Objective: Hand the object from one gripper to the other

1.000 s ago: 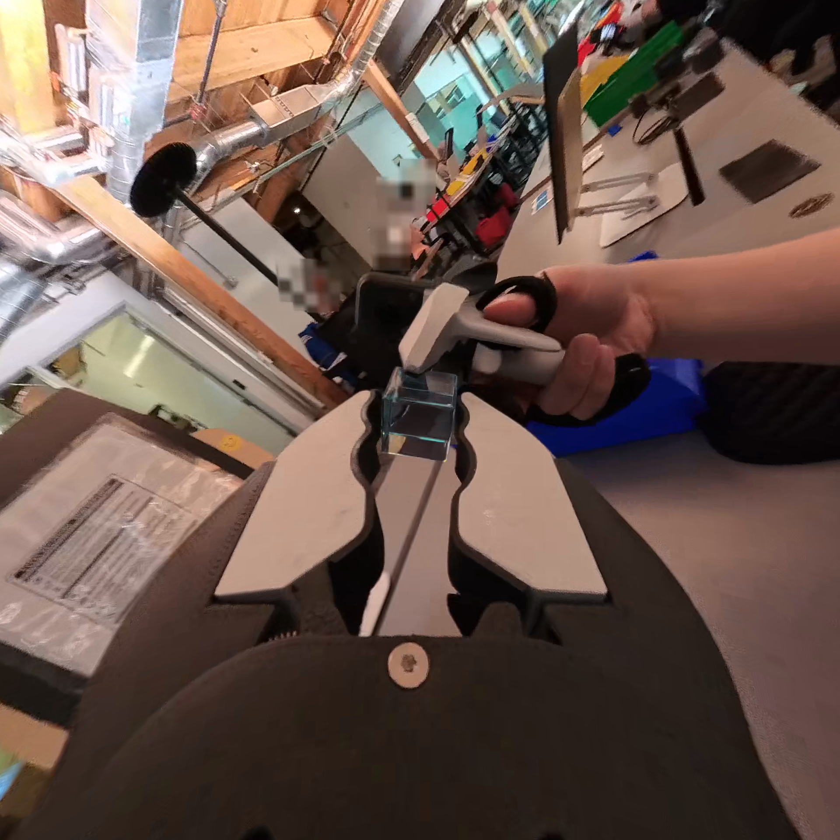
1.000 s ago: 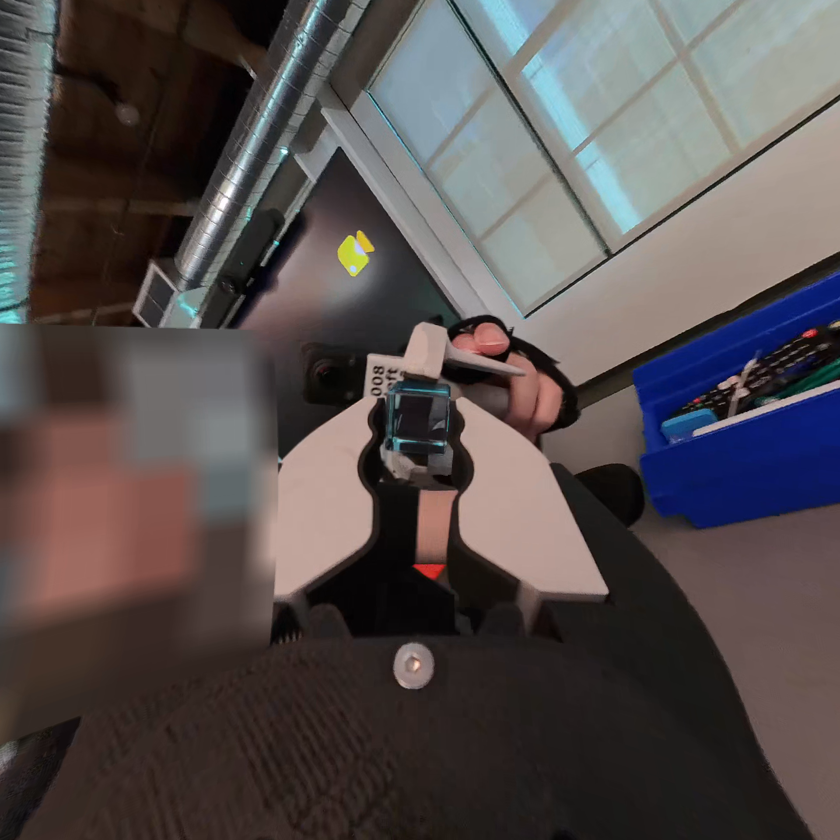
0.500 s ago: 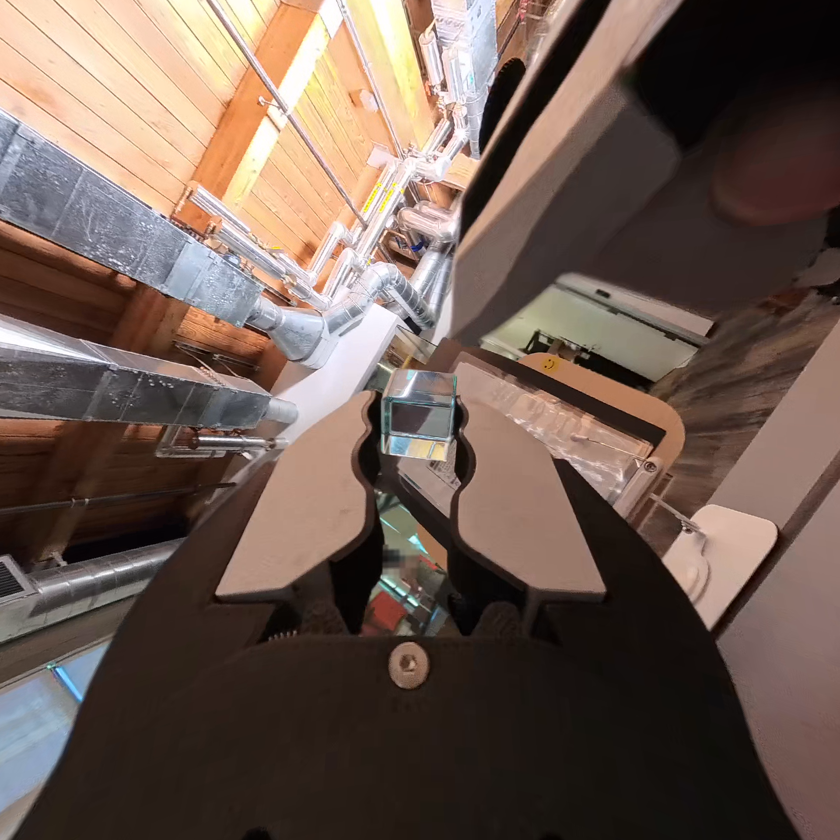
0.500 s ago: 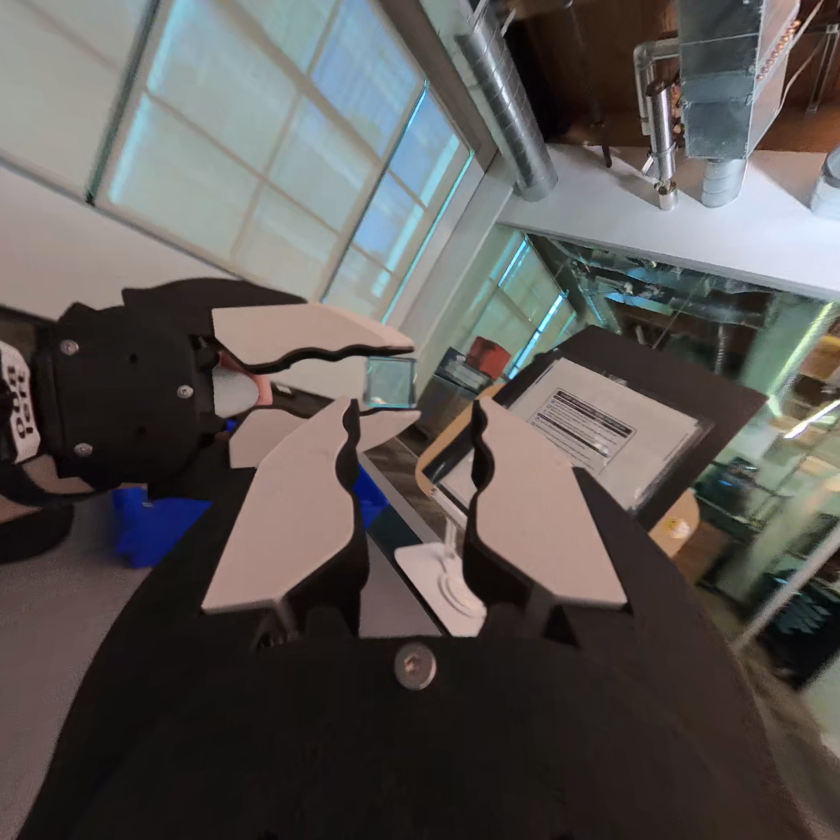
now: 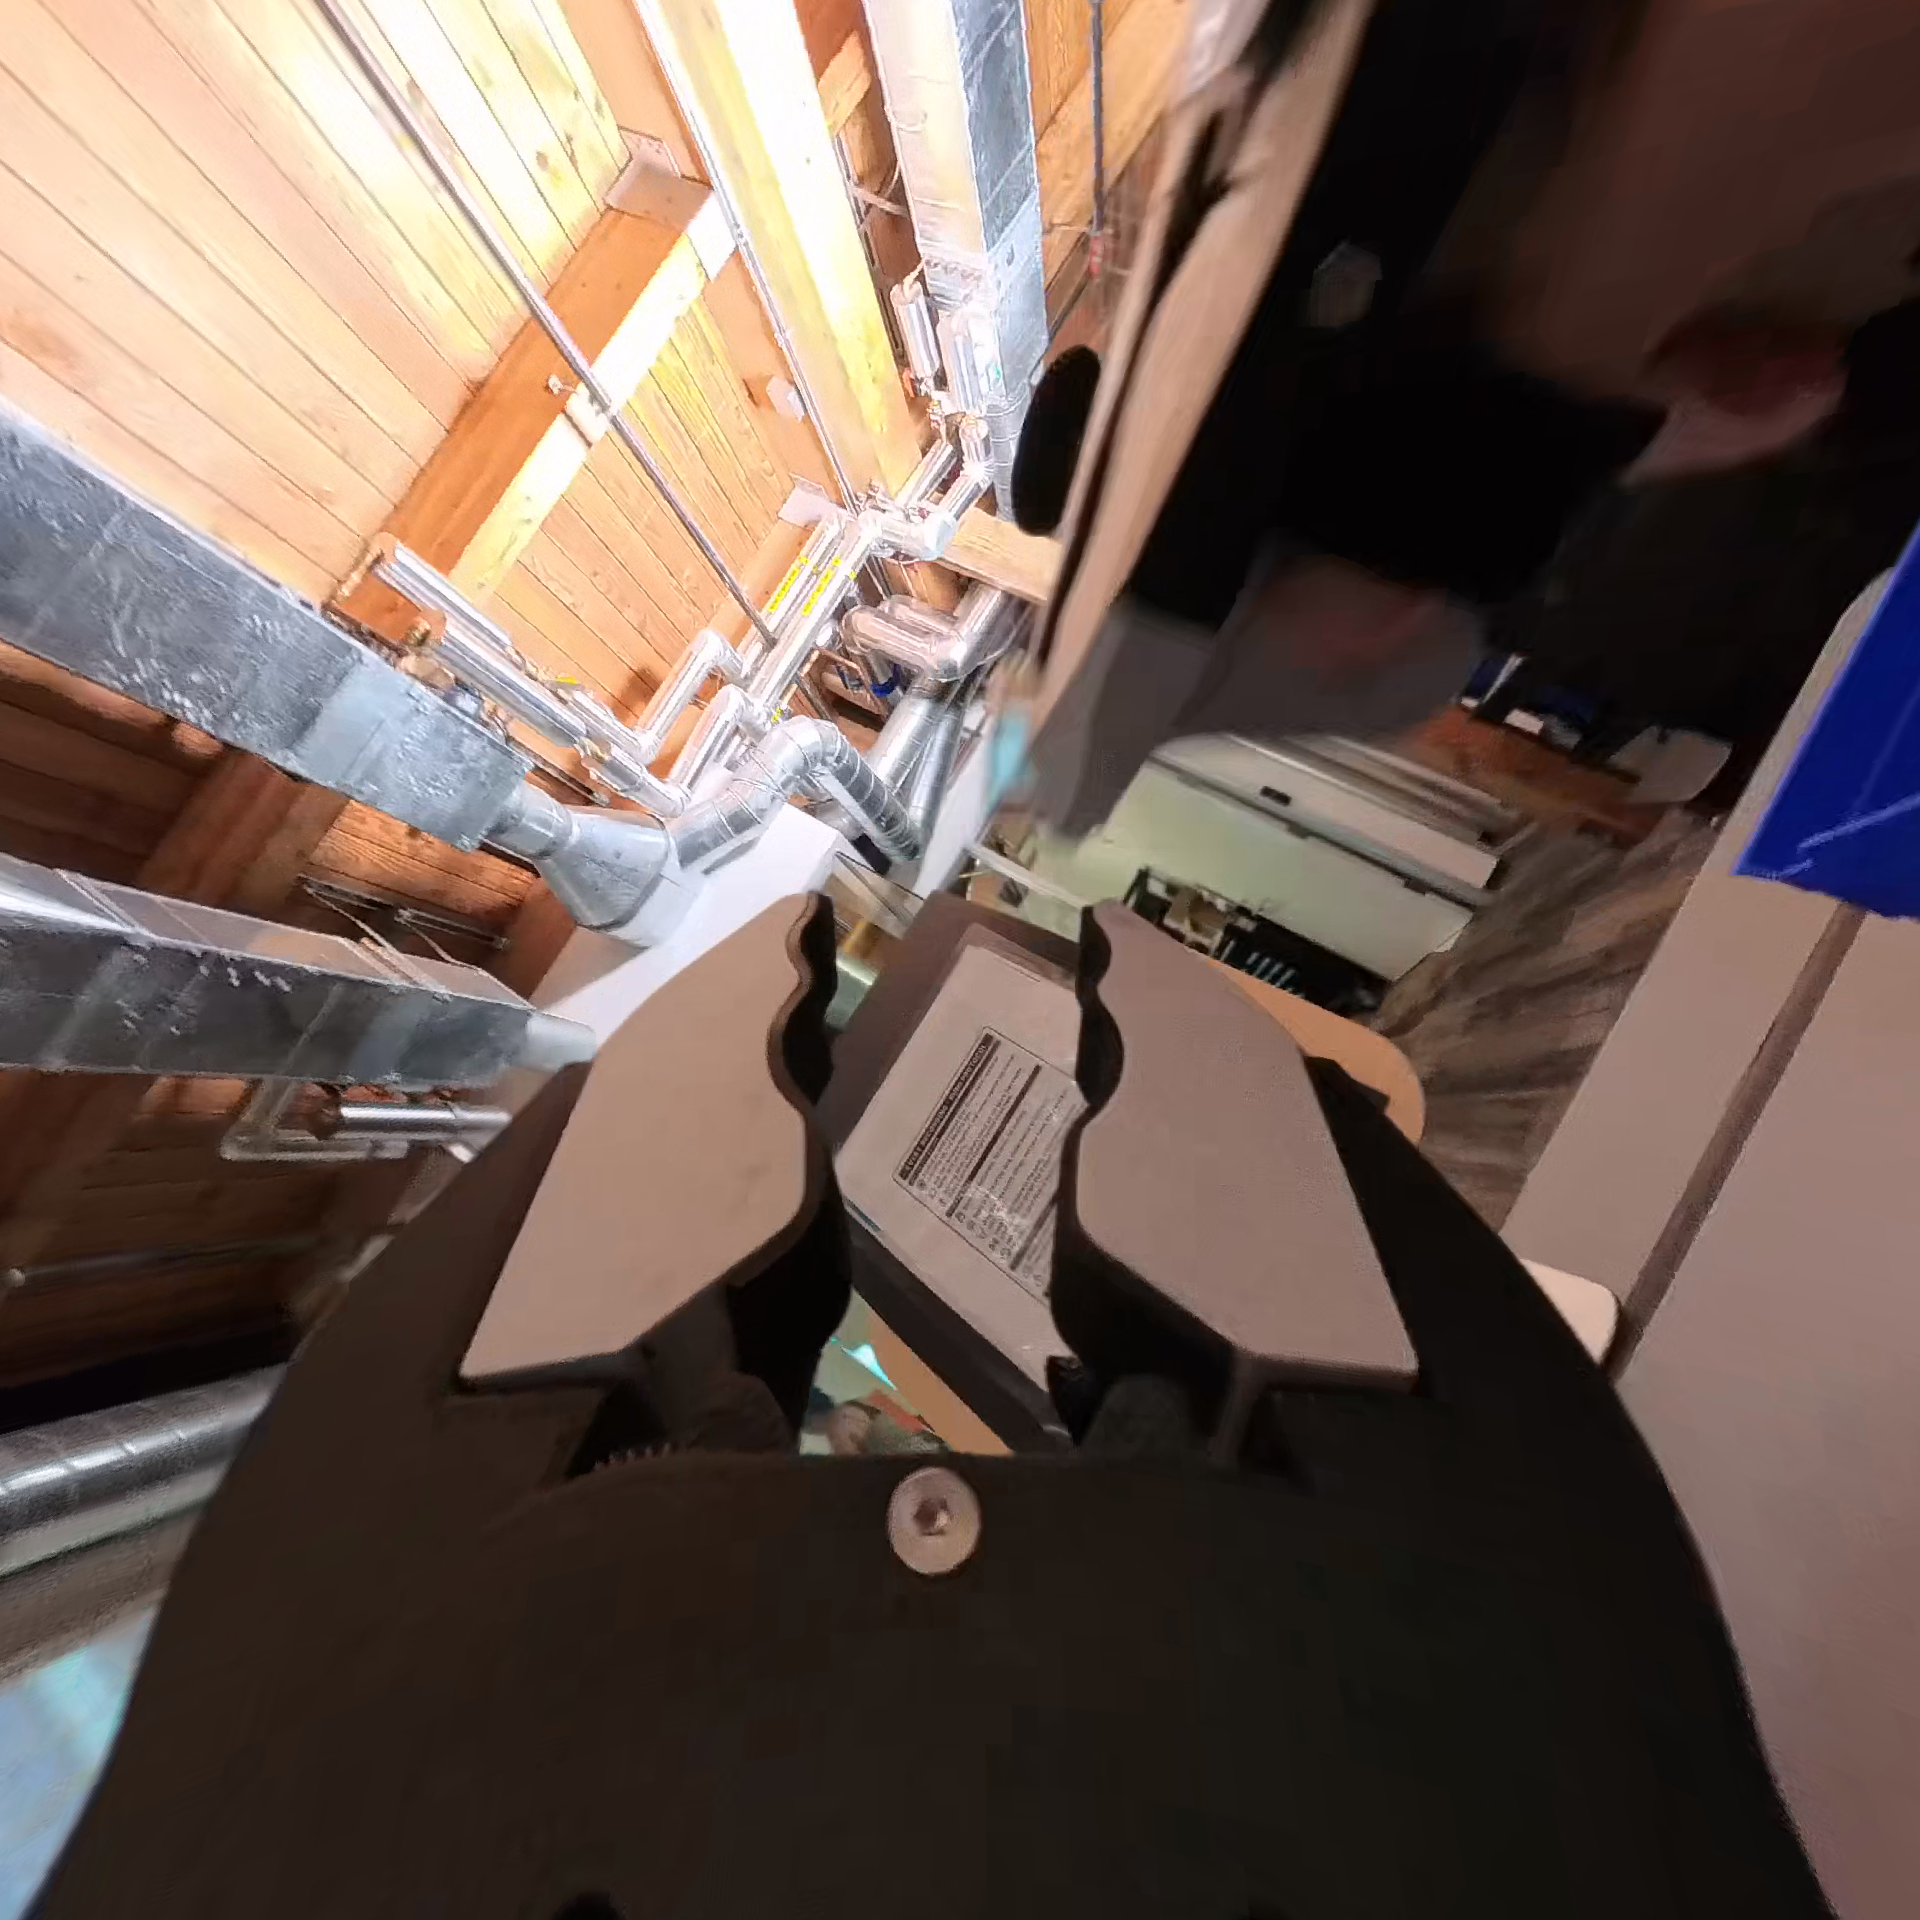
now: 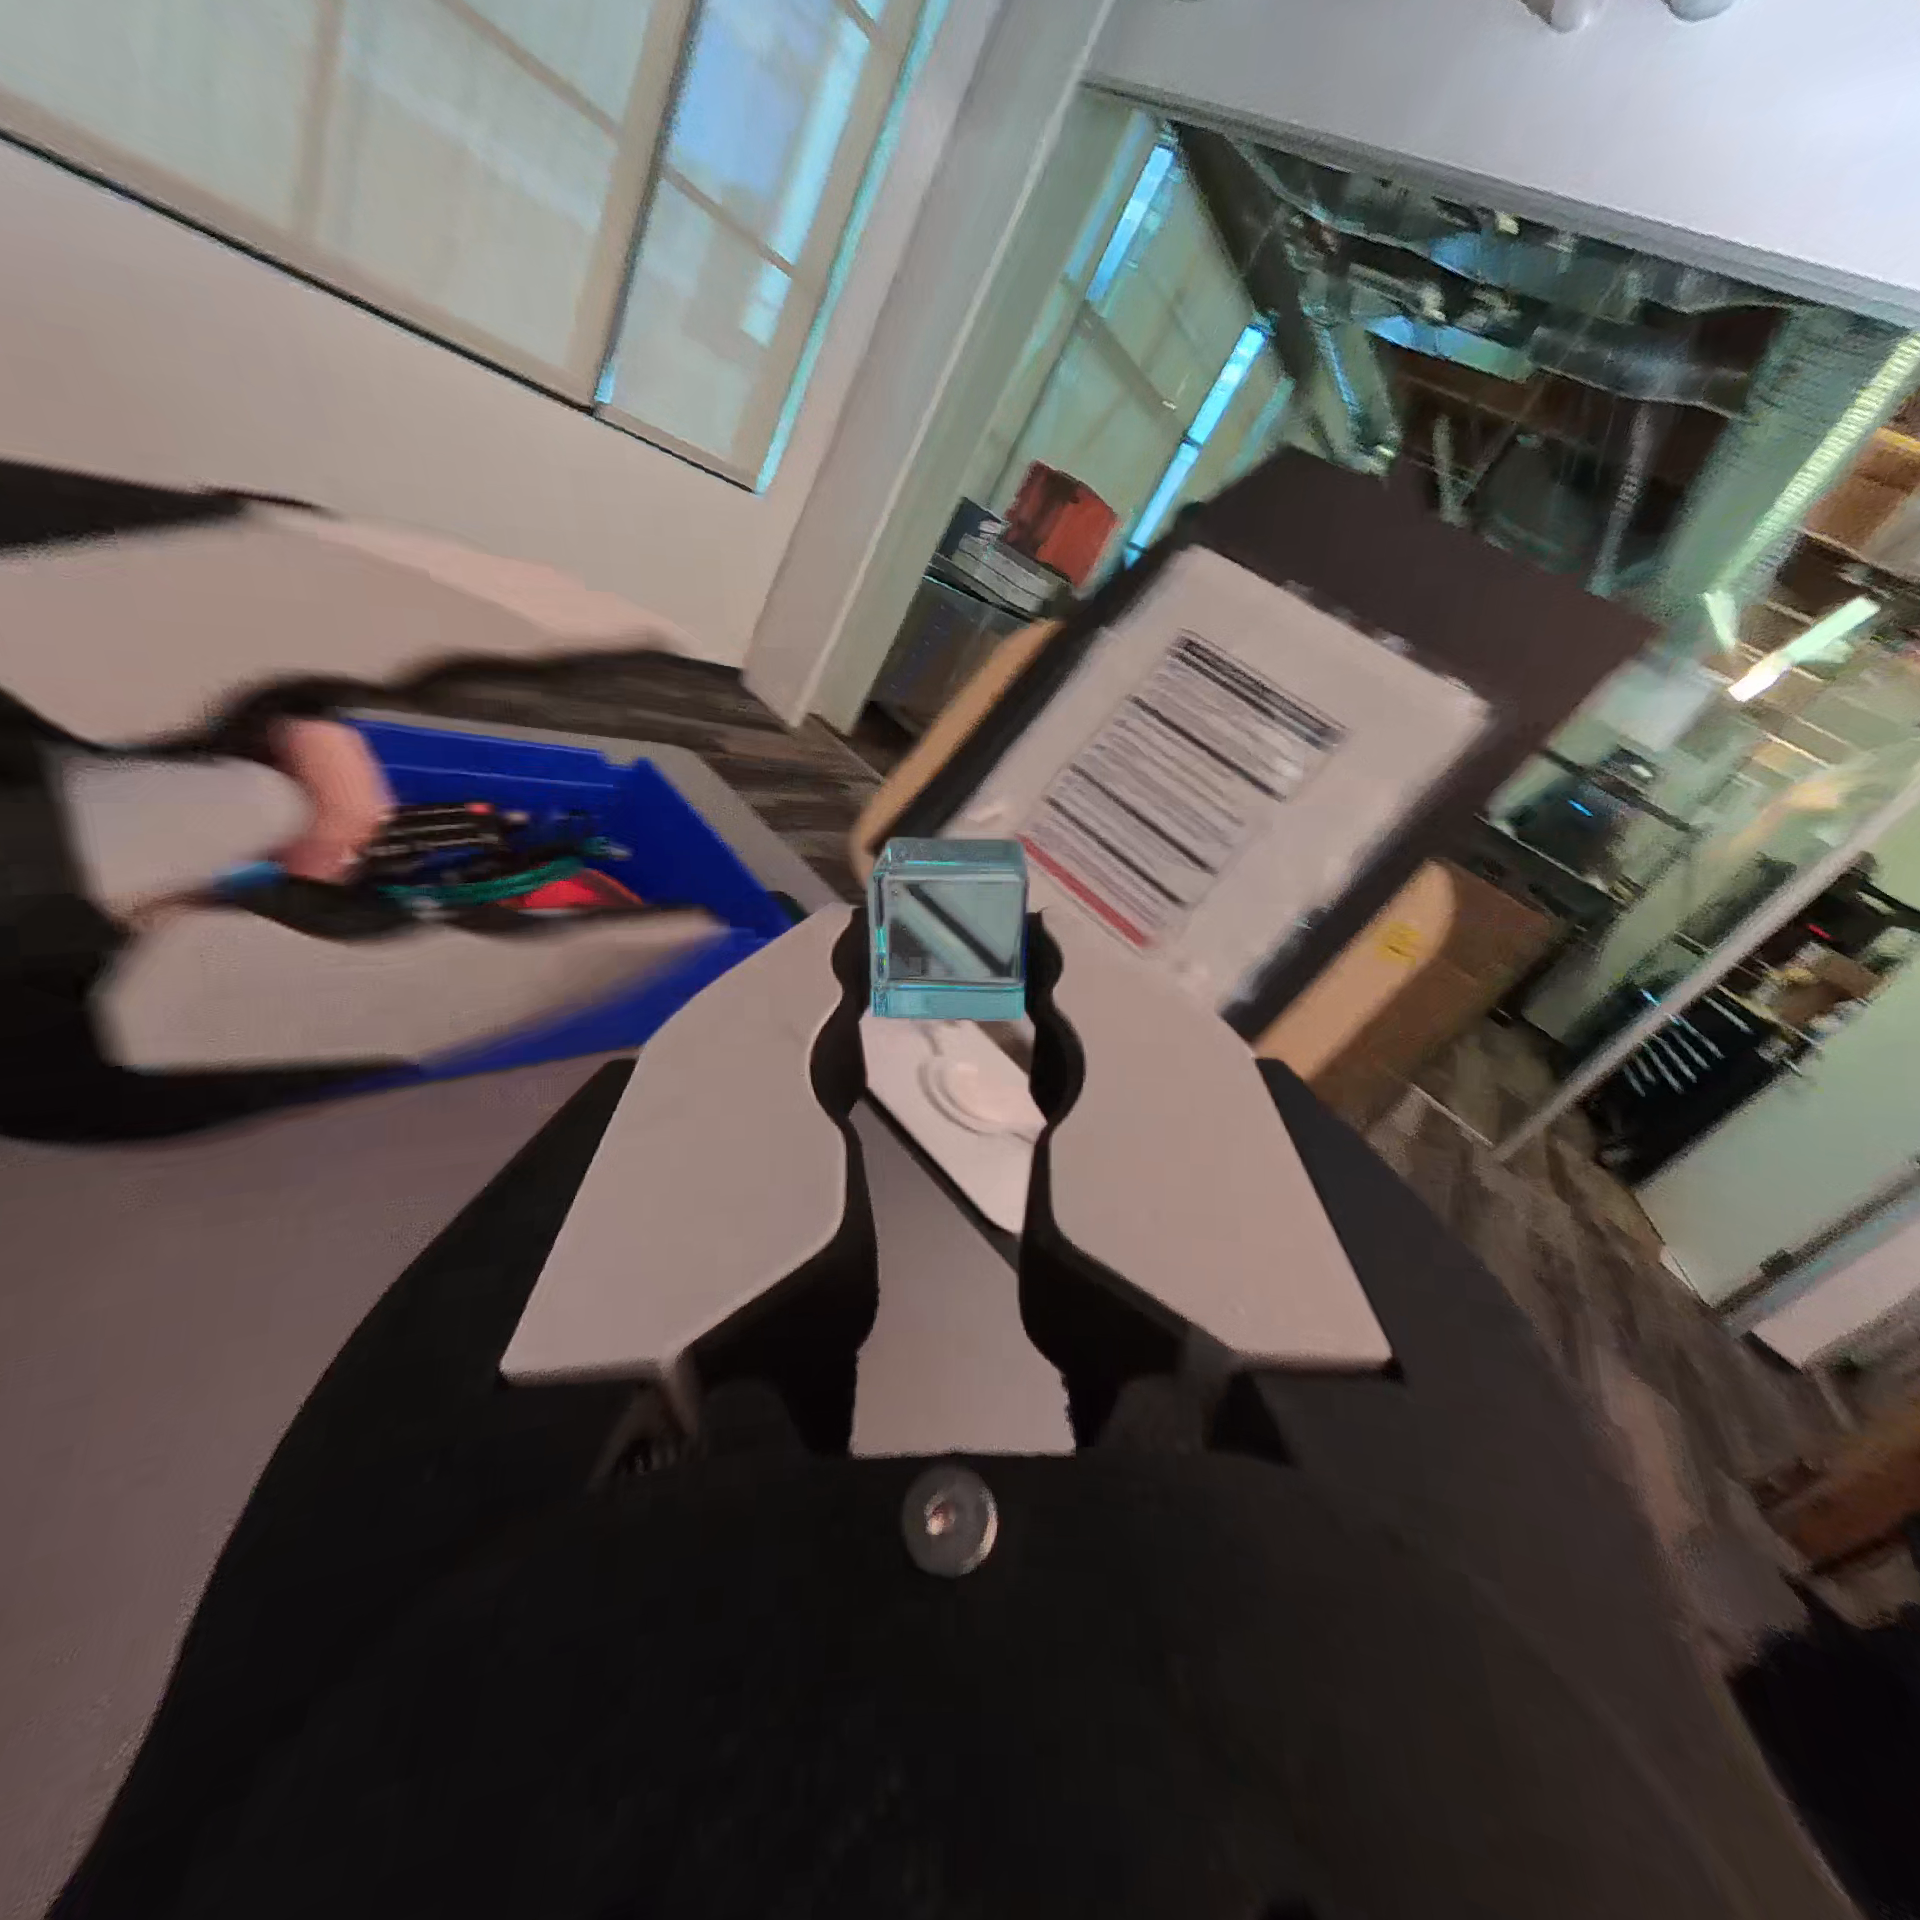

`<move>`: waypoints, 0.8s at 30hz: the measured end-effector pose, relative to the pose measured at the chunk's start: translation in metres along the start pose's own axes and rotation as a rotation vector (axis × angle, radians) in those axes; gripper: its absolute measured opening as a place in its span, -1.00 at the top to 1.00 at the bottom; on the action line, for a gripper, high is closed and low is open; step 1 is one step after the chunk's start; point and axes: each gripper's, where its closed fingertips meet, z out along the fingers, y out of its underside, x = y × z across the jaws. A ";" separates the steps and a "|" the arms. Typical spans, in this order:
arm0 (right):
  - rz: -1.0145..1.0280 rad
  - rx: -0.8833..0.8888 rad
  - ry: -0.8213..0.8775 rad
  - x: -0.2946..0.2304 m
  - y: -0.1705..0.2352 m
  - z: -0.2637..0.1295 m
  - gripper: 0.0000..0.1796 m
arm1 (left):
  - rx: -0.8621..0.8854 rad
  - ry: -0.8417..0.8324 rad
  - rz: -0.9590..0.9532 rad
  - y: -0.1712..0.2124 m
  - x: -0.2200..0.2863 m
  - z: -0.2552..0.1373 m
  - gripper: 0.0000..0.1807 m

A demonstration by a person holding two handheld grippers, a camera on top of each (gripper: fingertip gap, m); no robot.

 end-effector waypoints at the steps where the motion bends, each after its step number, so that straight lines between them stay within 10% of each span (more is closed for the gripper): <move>1: 0.035 -0.023 0.035 0.025 0.006 -0.011 0.68 | -0.006 -0.009 -0.026 0.001 -0.008 0.000 0.50; 8: 0.402 -0.655 0.134 0.140 0.200 -0.090 0.68 | -0.101 -0.037 -0.198 0.033 -0.061 -0.003 0.59; 14: 0.568 -0.940 0.075 0.121 0.319 -0.083 0.67 | -0.275 0.085 -0.271 0.081 -0.062 -0.002 0.66; 24: 0.637 -1.213 0.063 0.091 0.372 -0.074 0.66 | -0.886 0.523 -0.508 0.219 -0.034 -0.077 0.67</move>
